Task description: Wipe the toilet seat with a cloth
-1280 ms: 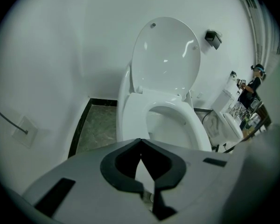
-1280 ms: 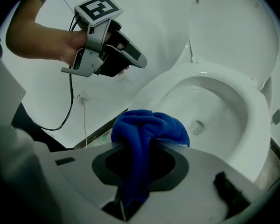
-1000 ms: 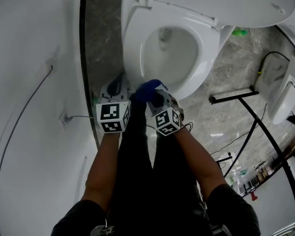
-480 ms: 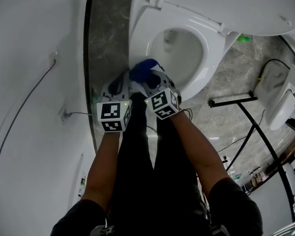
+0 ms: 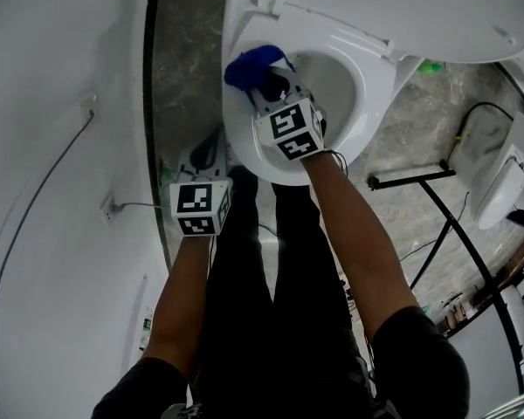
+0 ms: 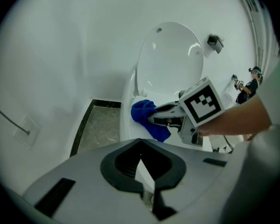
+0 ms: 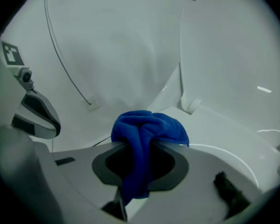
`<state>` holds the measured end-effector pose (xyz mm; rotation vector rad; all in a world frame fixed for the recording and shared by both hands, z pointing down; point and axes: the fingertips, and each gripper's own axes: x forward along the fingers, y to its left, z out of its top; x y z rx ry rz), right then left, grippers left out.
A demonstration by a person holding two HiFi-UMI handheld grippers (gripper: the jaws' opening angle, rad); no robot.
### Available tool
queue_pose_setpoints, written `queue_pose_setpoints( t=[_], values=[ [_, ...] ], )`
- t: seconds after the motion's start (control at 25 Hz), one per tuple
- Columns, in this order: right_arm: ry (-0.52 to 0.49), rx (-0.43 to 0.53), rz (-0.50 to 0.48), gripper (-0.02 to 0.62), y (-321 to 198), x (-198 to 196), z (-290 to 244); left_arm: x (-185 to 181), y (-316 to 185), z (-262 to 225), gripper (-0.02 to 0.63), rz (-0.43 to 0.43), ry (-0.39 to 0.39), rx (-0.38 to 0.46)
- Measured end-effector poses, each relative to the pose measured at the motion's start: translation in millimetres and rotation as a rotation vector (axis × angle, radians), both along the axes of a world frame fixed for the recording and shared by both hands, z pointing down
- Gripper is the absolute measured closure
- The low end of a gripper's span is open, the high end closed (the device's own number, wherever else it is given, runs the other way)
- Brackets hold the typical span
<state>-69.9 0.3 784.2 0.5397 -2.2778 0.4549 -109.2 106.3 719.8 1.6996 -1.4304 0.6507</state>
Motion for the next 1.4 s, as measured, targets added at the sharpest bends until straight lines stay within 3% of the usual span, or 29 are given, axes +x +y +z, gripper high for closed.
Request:
queue_pose_setpoints(
  t=[0.52,0.92,1.16,1.4],
  values=[
    [0.061,0.051,0.243,0.512,-82,38,-8,18,-14,1,0.597,0.035,-0.002,0.016],
    [0.103,0.08,0.448,0.512,-113,121,-9,17,-54,-10,0.596,0.07,-0.036,0.085],
    [0.134,0.104,0.486,0.512,-116,147,-16,28,-71,-15,0.596,0.093,-0.05,0.125],
    [0.064,0.216,0.489,0.511,-97,158,-85,47,-69,-29,0.595,0.14,-0.035,0.139]
  ],
)
